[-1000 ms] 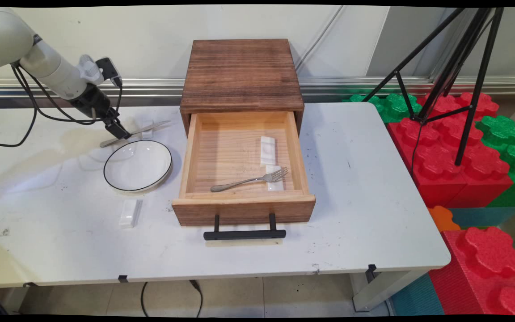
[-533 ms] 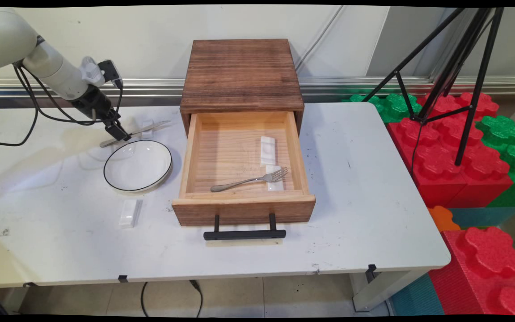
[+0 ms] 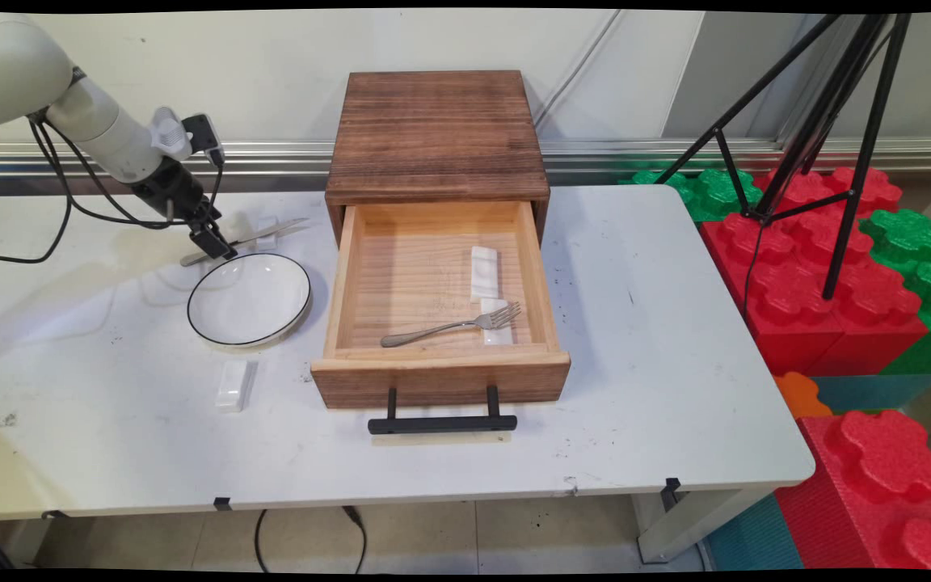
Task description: Pick up the knife from the left of the white plate, then place the picked object into the drawer
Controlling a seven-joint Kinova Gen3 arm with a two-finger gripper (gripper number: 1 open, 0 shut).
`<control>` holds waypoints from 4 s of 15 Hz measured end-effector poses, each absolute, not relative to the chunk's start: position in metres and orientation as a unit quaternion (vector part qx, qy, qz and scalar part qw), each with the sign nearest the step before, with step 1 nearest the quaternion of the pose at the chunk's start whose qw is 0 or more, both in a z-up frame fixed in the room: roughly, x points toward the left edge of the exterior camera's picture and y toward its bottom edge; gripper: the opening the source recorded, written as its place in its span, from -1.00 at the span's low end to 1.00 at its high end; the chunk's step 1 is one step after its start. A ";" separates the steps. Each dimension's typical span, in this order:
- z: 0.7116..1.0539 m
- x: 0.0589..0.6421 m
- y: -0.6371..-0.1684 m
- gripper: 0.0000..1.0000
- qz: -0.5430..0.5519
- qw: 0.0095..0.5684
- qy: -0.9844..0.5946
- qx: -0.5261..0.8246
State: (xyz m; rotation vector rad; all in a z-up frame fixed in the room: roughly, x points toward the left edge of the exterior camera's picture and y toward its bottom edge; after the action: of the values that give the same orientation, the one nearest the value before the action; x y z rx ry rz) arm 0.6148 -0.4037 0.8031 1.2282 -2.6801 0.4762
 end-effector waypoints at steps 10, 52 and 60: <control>0.797 0.615 -0.409 1.00 0.146 0.082 -0.898 0.407; 0.923 0.571 -0.343 -1.00 0.196 0.120 -0.905 0.359; 0.965 0.540 -0.314 -1.00 0.198 0.151 -0.912 0.327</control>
State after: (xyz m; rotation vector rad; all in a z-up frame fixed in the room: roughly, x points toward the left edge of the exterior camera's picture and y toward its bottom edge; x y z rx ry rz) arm 0.5403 -0.3144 0.9648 0.9383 -2.6172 0.5698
